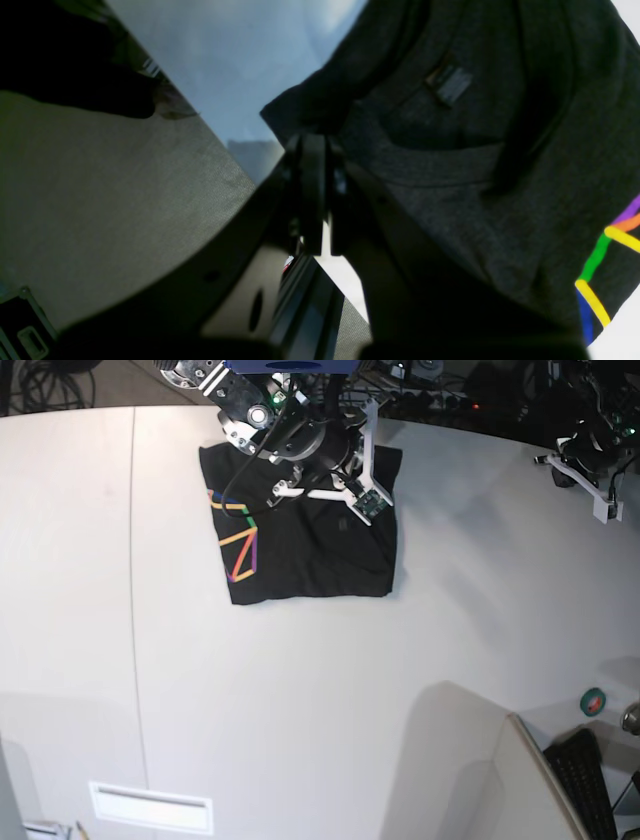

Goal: Layout the t-shirt on the table in an organized manner, then fold the t-shirt properly
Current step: 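Flip the folded bundle over with the right gripper, exposing the print, then smooth the folded shirt edges with the right gripper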

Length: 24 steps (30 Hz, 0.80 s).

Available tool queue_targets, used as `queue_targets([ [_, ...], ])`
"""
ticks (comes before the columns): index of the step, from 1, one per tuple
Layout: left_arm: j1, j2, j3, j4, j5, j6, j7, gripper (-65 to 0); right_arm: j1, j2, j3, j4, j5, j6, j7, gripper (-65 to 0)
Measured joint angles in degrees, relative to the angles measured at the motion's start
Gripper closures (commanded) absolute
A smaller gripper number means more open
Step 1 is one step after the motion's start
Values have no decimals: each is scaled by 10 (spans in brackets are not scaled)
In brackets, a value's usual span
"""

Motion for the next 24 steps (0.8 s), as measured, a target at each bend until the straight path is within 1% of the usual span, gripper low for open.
queue_targets([
  [3, 0, -8, 0, 0, 0, 0, 0, 0, 1, 0, 0, -3, -2, 2, 2, 0],
  [4, 0, -9, 0, 0, 0, 0, 0, 0, 1, 0, 0, -8, -2, 11, 3, 0],
  [8, 0, -7, 0, 0, 0, 0, 0, 0, 3, 0, 1, -30, -1, 101, -2, 0],
  [11, 0, -7, 0, 0, 0, 0, 0, 0, 5, 1, 3, -31, -7, 158, 0, 0],
  [13, -2, -8, 1, 0, 0, 0, 0, 0, 13, 10, -2, -32, -3, 192, 2, 0],
  [14, -2, -7, 1, 0, 0, 0, 0, 0, 14, 12, -2, -32, -4, 204, 0, 0],
  [17, -10, -7, 1, 0, -2, 0, 0, 0, 24, 11, -15, -47, -7, 213, 1, 0],
  [21, -14, -8, 2, 0, 0, 0, -2, 0, 37, 6, -22, -98, -6, 216, 5, 0],
  [24, -12, -7, 2, 0, 0, 0, 0, 0, 38, 9, -21, -102, -7, 216, 1, 0],
])
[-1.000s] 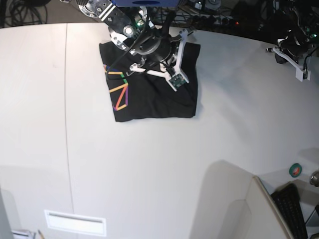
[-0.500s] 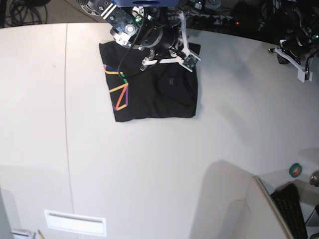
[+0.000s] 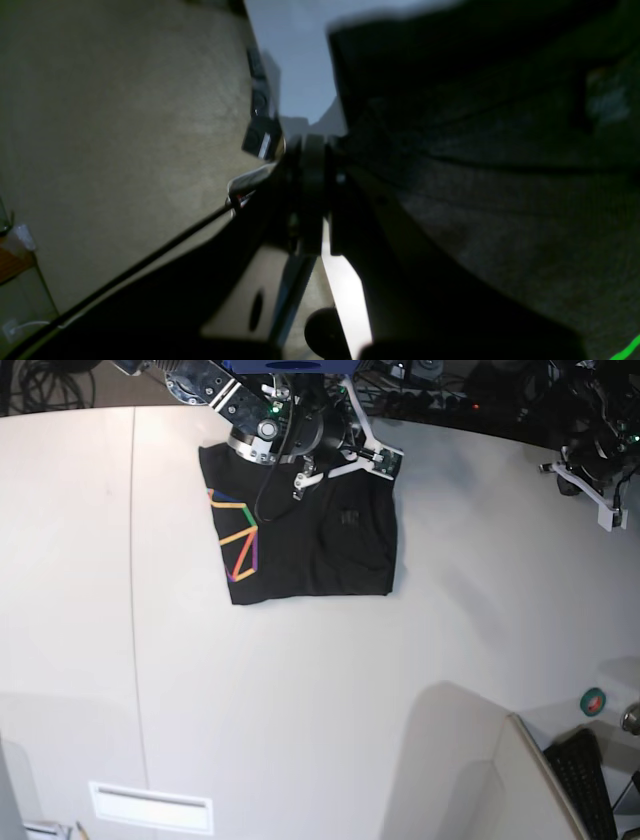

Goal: Layout the t-shirt on the table in an organized manner, then fold the t-shirt properly
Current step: 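Smooth the folded shirt edges with the right gripper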

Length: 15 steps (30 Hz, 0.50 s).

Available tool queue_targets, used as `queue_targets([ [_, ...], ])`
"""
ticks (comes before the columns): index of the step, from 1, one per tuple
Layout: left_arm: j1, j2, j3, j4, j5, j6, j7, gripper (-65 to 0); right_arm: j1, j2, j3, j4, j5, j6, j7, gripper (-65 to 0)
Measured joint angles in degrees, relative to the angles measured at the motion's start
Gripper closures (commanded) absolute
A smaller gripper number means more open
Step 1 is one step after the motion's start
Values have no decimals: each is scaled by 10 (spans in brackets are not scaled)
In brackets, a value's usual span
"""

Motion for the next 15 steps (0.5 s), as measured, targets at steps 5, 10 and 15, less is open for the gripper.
queue_targets([
  [5, 0, 0, 0, 0, 0, 0, 0, 0, -2, 3, 0, 32, -2, 0, -2, -8],
  [10, -1, 0, 0, 0, 0, 0, 0, 0, 3, 14, 92, 116, 0, 2, 12, 0],
  [15, -1, 0, 0, 0, 0, 0, 0, 0, 12, 5, 164, 112, -5, -2, -2, 0],
])
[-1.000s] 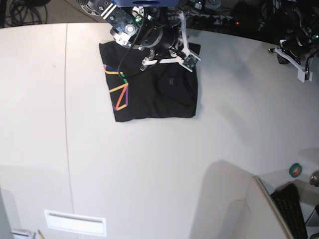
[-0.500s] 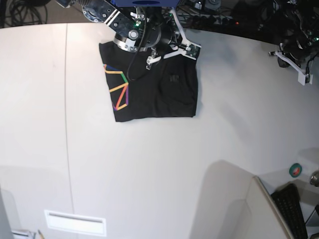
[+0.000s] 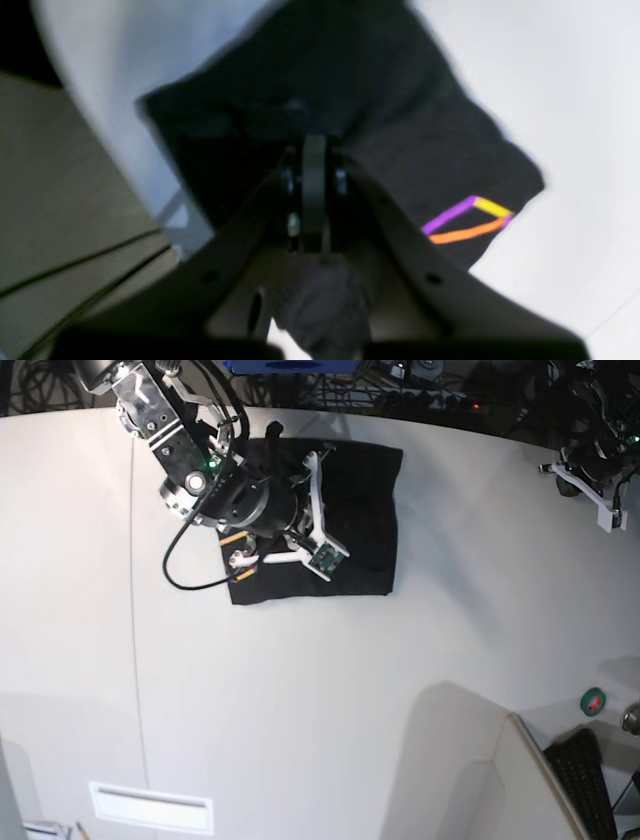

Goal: Layout the t-shirt on the table in an organized manner, then fold the t-shirt properly
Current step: 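Smooth the folded shirt edges with the right gripper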

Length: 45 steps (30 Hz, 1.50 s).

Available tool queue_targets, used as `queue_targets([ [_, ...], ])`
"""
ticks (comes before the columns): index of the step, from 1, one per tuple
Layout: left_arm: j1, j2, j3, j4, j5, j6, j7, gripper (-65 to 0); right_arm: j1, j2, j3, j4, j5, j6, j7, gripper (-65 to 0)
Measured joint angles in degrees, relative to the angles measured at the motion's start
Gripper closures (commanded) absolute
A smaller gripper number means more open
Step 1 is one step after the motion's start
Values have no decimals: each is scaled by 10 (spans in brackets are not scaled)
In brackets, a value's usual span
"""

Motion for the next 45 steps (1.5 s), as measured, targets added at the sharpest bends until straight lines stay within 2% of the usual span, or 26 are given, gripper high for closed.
queue_targets([
  [6, 0, 0, 0, 0, -1, 0, 0, 0, -23, -4, -38, 5, 3, 0, 2, 0],
  [13, 0, -2, 0, 0, -2, 0, 0, 0, -32, -3, -125, -7, 6, 1, 6, 0],
  [19, 0, -8, -1, 0, -1, 0, 0, 0, -31, -7, -138, -51, 6, 1, 3, 0],
  [20, 0, -8, -1, 0, -1, 0, 0, 0, -31, -7, -138, -52, 6, 1, 3, -45],
  [23, 0, -8, -1, 0, -2, 0, 0, 0, -31, -6, -138, -52, 6, 1, 3, -311],
  [24, 0, -8, -1, 0, -1, 0, 0, 0, -31, -6, -138, -52, 6, 1, 3, -354],
  [25, 0, -8, -1, 0, -1, 0, 0, 0, -32, -5, -138, -48, 6, 1, 3, -368],
  [29, -5, -8, -1, 0, 0, 0, 0, 0, -46, 4, -139, -1, 6, 4, 3, -348],
  [31, -9, -9, -1, -3, -1, 0, 0, 0, -45, 7, -139, 15, 7, 4, 6, -314],
  [33, -13, -15, 0, -22, -2, 0, -1, 0, -28, 10, -129, 14, 10, 4, 5, -215],
  [35, -12, -22, 0, -40, -1, 0, 0, 0, -8, 7, -92, -10, 11, 5, 11, -53],
  [36, -12, -24, -3, -45, 1, 0, 0, 0, 3, 2, -68, -31, 6, 4, 10, 0],
  [41, -10, -24, -6, -47, -3, 0, 0, 0, 37, -29, 10, -130, 4, 2, 9, 0],
  [45, -8, -26, -6, -47, -3, 0, 0, 0, 64, -34, 18, -186, 8, 3, 62, 0],
])
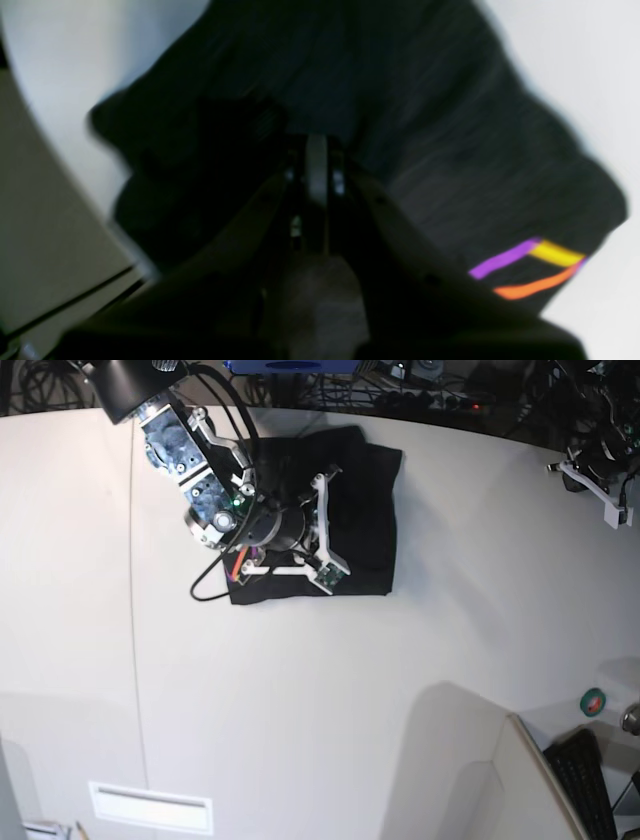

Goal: Layout the t-shirt on the table in an organized manner, then fold the t-shirt properly
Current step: 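Smooth the folded shirt edges with the right gripper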

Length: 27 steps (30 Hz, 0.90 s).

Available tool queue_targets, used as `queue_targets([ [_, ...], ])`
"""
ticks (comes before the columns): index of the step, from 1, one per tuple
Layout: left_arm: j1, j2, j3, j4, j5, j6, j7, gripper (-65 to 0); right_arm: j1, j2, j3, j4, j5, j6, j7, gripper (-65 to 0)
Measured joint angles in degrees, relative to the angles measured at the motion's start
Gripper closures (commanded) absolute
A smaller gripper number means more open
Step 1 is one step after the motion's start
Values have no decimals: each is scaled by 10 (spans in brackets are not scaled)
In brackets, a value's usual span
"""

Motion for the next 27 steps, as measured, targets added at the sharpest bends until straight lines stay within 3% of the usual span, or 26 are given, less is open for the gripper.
queue_targets([
  [9, -2, 3, 4, 0, 1, 0, 0, 0, 15, 0, 0, -92, -1, 0, 58, 0],
  [16, 6, 11, 44, 12, 2, 2, 0, 0, -10, 4, 3, 36, -2, -2, 56, 0],
  [20, 30, 35, 113, 90, -4, 2, -1, 0, -37, -1, 70, 119, 1, 2, 61, 0],
  [25, 44, 70, 194, 187, -6, 1, 6, 0, -44, 2, 160, 129, -2, 0, 55, 0],
  [26, 44, 75, 210, 197, -7, 2, 5, -46, -43, 2, 176, 127, -1, 0, 55, 0],
  [27, 43, 80, 223, 201, -10, 0, 10, -171, -43, 3, 190, 122, 0, 0, 58, 0],
])
